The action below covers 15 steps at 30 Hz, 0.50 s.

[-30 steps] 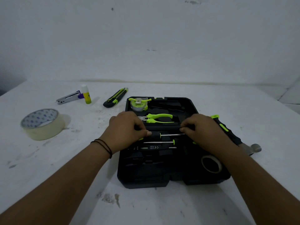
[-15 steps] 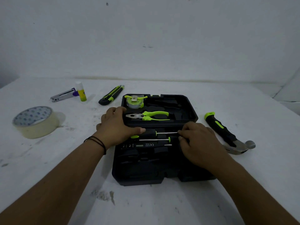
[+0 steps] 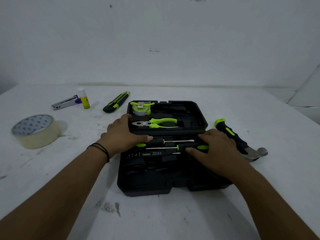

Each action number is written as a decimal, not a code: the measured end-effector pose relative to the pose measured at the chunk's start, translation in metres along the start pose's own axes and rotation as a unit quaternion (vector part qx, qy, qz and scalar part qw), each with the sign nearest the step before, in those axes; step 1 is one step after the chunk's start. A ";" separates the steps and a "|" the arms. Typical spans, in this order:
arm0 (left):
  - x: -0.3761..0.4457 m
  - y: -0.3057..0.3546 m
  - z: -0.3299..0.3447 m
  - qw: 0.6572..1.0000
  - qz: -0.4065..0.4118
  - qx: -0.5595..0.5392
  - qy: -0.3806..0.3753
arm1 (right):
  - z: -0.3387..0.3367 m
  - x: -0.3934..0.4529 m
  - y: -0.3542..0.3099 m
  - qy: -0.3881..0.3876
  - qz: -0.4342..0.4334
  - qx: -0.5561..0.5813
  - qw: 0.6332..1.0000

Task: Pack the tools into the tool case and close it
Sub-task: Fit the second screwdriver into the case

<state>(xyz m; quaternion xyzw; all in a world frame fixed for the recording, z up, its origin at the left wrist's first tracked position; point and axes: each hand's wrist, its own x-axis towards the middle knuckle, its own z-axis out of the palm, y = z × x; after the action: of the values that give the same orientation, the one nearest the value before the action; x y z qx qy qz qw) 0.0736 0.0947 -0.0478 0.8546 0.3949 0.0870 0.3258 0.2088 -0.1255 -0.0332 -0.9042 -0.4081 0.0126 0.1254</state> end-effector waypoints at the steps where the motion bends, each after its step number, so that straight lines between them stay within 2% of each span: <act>1: -0.003 0.002 0.001 0.999 0.014 0.027 0.031 | -0.001 -0.003 0.002 0.007 0.009 0.006 1.000; 3: -0.010 0.007 0.004 0.988 0.065 0.084 0.110 | -0.002 -0.008 0.005 0.025 0.007 0.005 1.000; 5: -0.017 0.011 0.006 0.972 0.156 0.082 0.158 | -0.001 -0.013 0.005 0.041 -0.001 0.003 0.999; 7: -0.024 0.013 0.008 0.959 0.241 0.064 0.133 | 0.002 -0.016 0.002 0.057 -0.015 0.004 0.998; 10: -0.034 0.016 0.013 0.941 0.312 0.105 0.075 | 0.007 -0.019 -0.008 0.067 -0.064 0.003 0.996; 15: -0.042 0.016 0.015 0.935 0.312 0.147 0.082 | 0.021 -0.016 -0.022 0.046 -0.095 -0.013 0.994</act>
<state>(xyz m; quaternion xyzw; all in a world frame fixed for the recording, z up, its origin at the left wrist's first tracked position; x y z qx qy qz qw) 0.0616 0.0489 -0.0448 0.9630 0.1425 0.1953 0.1192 0.1794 -0.1186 -0.0491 -0.8627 -0.4858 -0.0458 0.1327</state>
